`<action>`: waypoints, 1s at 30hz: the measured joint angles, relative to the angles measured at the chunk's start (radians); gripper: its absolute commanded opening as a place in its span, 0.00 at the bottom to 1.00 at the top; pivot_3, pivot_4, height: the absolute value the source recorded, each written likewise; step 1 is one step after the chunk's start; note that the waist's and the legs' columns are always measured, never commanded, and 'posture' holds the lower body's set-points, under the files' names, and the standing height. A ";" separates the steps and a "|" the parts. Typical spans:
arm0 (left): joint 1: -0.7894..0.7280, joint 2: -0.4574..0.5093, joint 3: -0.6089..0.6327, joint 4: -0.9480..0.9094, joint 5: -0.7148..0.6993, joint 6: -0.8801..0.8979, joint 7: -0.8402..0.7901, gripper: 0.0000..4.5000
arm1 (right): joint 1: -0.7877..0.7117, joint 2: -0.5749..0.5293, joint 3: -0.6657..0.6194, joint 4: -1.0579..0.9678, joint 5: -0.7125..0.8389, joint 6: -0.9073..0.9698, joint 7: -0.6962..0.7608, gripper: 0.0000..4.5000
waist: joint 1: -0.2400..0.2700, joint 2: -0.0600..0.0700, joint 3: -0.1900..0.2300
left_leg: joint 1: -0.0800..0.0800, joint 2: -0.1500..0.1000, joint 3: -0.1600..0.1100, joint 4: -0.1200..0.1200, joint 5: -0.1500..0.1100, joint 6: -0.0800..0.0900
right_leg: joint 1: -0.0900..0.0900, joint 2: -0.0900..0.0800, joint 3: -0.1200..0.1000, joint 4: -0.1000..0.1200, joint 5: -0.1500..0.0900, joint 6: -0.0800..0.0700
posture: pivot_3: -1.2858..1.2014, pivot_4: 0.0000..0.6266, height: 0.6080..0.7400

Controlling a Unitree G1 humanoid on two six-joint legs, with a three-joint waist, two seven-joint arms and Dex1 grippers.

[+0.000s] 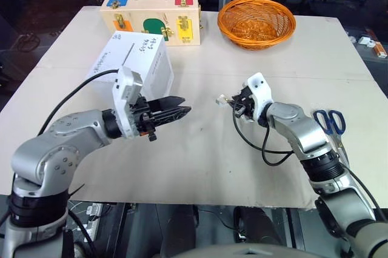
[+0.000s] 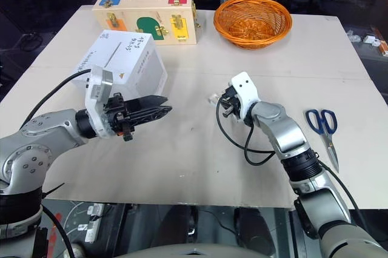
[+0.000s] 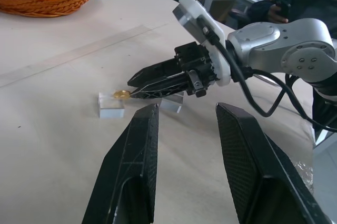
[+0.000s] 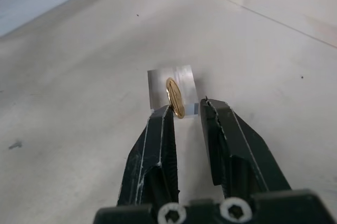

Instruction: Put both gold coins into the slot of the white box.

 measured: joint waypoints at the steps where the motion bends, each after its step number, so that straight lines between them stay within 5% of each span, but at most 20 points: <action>1: 0.003 0.000 0.002 -0.002 -0.001 0.000 0.001 0.38 | -0.003 0.002 0.000 0.007 -0.002 -0.005 0.003 0.19 | 0.000 0.000 0.000 | 0.000 0.000 0.000 0.000 0.000 0.000 | 0.000 0.000 0.000 0.000 0.000 0.000 | 0.52 0.24 0.90; 8: 0.008 0.005 0.016 -0.009 -0.006 0.001 0.012 0.38 | -0.019 0.025 -0.001 0.038 -0.026 -0.022 0.017 0.19 | 0.000 0.000 0.000 | 0.000 0.000 0.000 0.000 0.000 0.000 | 0.000 0.000 0.000 0.000 0.000 0.000 | 0.52 0.24 0.90; 12: 0.008 0.011 0.016 -0.009 -0.006 0.001 0.015 0.38 | -0.019 0.036 -0.002 0.050 -0.033 -0.030 0.027 0.01 | 0.000 0.000 0.000 | 0.000 0.000 0.000 0.000 0.000 0.000 | 0.000 0.000 0.000 0.000 0.000 0.000 | 0.52 0.24 0.90; 23: 0.008 0.011 0.016 -0.009 -0.008 0.003 0.023 0.38 | -0.023 0.041 -0.017 0.075 -0.036 -0.053 0.050 0.01 | 0.000 0.000 0.000 | 0.000 0.000 0.000 0.000 0.000 0.000 | 0.000 0.000 0.000 0.000 0.000 0.000 | 0.52 0.24 0.90; 30: -0.048 -0.008 0.016 0.019 -0.065 0.040 0.064 0.38 | -0.026 0.043 -0.218 -0.075 0.198 0.044 0.138 0.01 | 0.004 0.000 0.000 | 0.000 0.000 -0.001 0.000 0.000 0.000 | 0.001 0.000 -0.001 0.000 0.000 0.000 | 0.52 0.24 0.90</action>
